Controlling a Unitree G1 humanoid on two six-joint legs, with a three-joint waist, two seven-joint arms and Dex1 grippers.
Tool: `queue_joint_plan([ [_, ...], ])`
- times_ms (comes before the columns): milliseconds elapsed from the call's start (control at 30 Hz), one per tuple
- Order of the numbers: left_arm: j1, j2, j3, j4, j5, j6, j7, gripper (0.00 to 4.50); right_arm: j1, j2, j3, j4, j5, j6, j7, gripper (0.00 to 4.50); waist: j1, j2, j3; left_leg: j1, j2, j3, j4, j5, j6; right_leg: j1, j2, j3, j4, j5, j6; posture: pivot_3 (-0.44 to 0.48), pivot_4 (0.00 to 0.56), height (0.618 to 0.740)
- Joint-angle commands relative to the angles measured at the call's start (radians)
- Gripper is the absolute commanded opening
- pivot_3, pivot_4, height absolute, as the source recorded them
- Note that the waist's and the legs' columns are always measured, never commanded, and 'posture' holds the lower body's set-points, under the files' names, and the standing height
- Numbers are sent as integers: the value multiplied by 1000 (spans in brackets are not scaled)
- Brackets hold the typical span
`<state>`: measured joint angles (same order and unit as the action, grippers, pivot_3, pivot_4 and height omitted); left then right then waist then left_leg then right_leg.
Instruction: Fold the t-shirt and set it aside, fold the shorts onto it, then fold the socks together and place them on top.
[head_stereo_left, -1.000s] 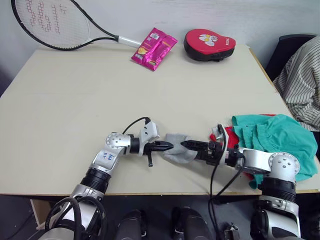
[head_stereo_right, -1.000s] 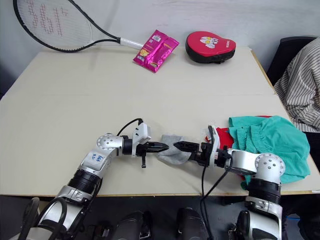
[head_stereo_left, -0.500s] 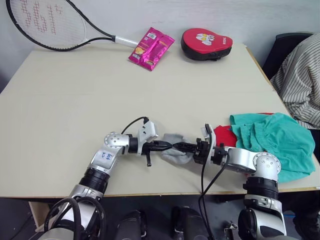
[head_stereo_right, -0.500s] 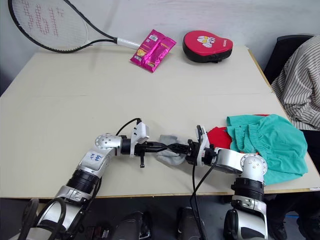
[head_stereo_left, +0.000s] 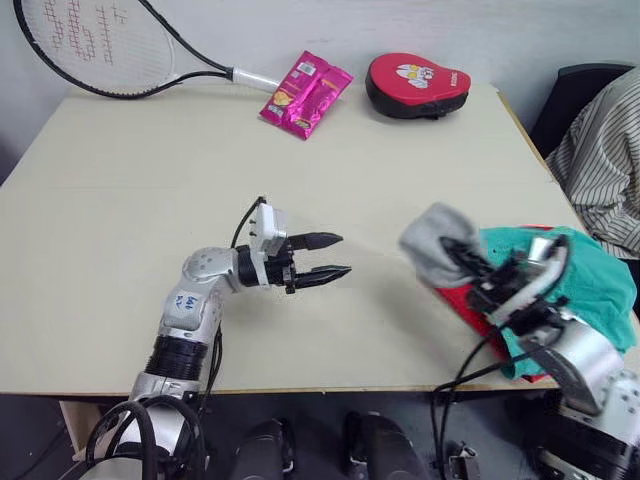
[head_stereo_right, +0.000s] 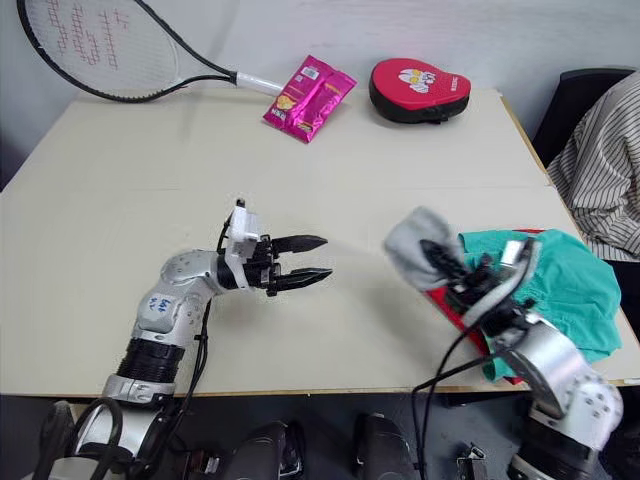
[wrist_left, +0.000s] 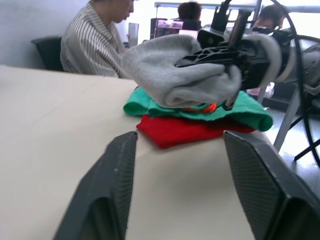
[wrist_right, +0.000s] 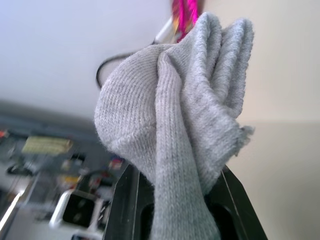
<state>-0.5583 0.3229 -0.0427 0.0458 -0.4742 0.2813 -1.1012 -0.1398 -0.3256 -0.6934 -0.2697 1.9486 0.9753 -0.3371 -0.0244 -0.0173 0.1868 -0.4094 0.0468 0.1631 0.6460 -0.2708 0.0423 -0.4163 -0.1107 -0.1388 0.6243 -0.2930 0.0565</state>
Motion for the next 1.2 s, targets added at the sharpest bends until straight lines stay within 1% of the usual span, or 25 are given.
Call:
queue_joint_plan([
  [33,20,31,15,-105,-68,33,-34,4295,14,-71,-153,35,24,-97,-8,225,0,0,0,0,0,0,0,0,0,0,0,1,0,0,0,0,150,740],
  [67,27,36,15,-116,-73,36,-35,4477,21,-90,-171,61,24,-109,-9,225,0,0,0,1,0,1,0,0,0,1,1,2,0,0,1,0,150,740],
  [167,38,44,32,-132,-91,50,-17,4500,50,-130,-207,156,24,-178,-14,225,-1,0,0,3,1,1,0,0,0,2,2,4,-1,0,1,0,150,740],
  [233,38,58,40,-138,-87,43,-15,4500,73,-128,-211,190,24,-201,-2,225,-1,0,0,3,1,2,-1,0,0,2,3,4,-1,0,1,0,150,740],
  [333,30,77,56,-143,-86,38,-6,4500,101,-115,-138,259,-3,-203,4,225,-4,1,0,3,2,2,-2,0,-1,1,4,5,-1,0,0,0,150,740],
  [433,29,86,61,-149,-90,43,3,4500,94,-110,-86,351,-35,-216,-29,225,-3,1,1,4,2,3,-2,0,-1,1,4,6,-1,0,0,0,150,740],
  [500,27,89,63,-155,-93,47,8,4500,99,-124,-85,370,-48,-223,-10,968,-2,2,1,4,2,3,-1,0,-1,1,4,6,-1,1,0,0,150,740],
  [533,27,94,65,-154,-90,49,14,4500,119,-140,-89,365,-48,-210,-3,1220,-1,2,1,4,1,3,-1,0,0,1,4,6,-1,1,0,0,150,740],
  [567,27,97,66,-152,-88,49,18,4500,133,-151,-92,361,-46,-200,2,1594,-1,2,1,4,2,3,-1,0,0,1,4,6,-1,1,0,0,150,740],
  [633,27,101,74,-142,-85,63,44,4500,191,-181,-116,322,-12,-175,8,2262,3,2,1,4,2,3,-2,0,0,1,4,6,-2,1,0,0,150,740],
  [733,22,112,71,-119,-75,63,46,4500,258,-232,-166,272,20,-147,20,3316,17,2,1,3,2,3,-2,-1,-1,1,4,6,-3,0,1,0,150,740],
  [800,12,123,71,-99,-69,60,37,4500,327,-287,-214,232,24,-86,73,3958,23,2,1,3,1,3,-2,-1,0,1,4,6,-4,0,1,0,150,740],
  [833,7,129,72,-90,-67,58,35,4500,360,-313,-231,217,24,-57,102,4355,27,3,2,3,1,3,-2,-2,1,1,4,6,-5,0,1,0,150,740],
  [867,1,135,72,-78,-61,55,33,4500,400,-345,-241,203,24,-35,131,4436,28,4,2,3,1,3,-2,-2,1,1,4,6,-5,1,1,0,150,740],
  [900,1,153,68,-59,-37,29,23,4500,461,-392,-263,184,-23,1,185,4436,29,4,2,3,1,3,-2,-2,2,1,3,6,-5,1,1,0,150,740],
  [967,3,175,78,-27,-12,-2,21,4500,576,-486,-294,151,-179,44,313,4436,30,6,2,2,1,3,-2,-3,3,1,3,7,-6,1,2,0,150,740],
  [1033,13,203,97,-3,7,-35,20,4500,699,-574,-290,88,-485,-60,523,4436,32,6,2,2,2,3,-2,-4,2,2,4,6,-8,1,2,0,150,740],
  [1067,21,220,103,9,19,-50,19,4500,717,-583,-278,60,-638,-189,629,4436,30,6,2,2,2,4,-2,-5,1,1,5,7,-9,1,2,0,150,740],
  [1100,35,246,110,17,34,-61,17,4500,718,-580,-263,37,-814,-377,734,4436,27,5,2,3,3,4,-3,-5,1,2,7,7,-11,0,2,0,150,740],
  [1133,44,262,113,23,43,-68,15,4500,705,-567,-252,30,-927,-507,803,4436,23,5,3,2,5,4,-3,-6,-1,2,10,7,-14,1,3,0,150,740],
  [1167,66,286,130,25,50,-80,17,4500,658,-569,-229,46,-1020,-631,870,4436,22,6,2,1,5,5,-2,-9,-5,2,11,8,-16,1,4,0,150,740],
  [1200,90,311,149,27,53,-85,19,4500,616,-596,-186,68,-1097,-717,945,4436,14,5,3,2,5,6,-3,-9,-5,2,12,9,-16,1,4,0,150,740],
])
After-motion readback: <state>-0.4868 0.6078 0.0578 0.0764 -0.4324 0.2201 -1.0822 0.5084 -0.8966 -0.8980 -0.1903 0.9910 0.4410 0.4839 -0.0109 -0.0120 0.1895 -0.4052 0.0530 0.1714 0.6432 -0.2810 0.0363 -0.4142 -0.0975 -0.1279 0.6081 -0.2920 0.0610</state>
